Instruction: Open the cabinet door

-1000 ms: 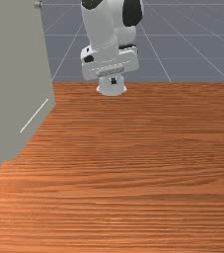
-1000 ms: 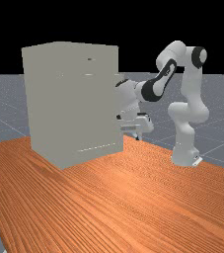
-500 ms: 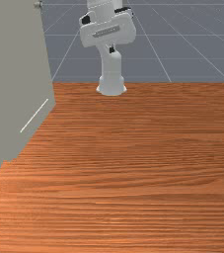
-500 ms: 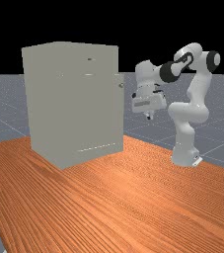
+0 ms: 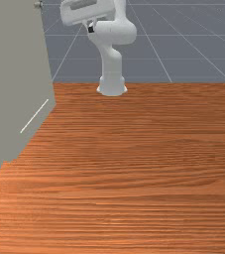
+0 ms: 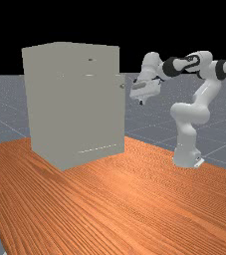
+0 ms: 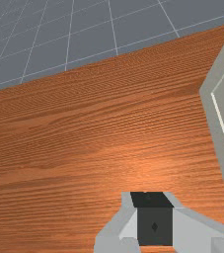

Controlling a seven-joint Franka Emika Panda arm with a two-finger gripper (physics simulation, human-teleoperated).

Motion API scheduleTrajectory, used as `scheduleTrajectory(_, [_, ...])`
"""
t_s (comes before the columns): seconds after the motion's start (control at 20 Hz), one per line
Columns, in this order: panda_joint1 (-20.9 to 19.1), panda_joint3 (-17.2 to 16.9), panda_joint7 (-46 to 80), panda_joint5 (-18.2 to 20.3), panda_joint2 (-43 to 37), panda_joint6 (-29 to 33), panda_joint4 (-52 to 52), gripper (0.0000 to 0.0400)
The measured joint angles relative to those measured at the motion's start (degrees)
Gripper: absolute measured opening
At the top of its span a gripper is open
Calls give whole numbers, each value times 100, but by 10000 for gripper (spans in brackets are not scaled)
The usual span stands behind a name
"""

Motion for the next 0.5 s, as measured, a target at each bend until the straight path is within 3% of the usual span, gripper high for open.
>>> scheduleTrajectory(0.25, [-527,113,23,-303,-617,963,-441,0])
scheduleTrajectory(0.5, [-728,137,-35,-290,-1601,1921,-1216,0])
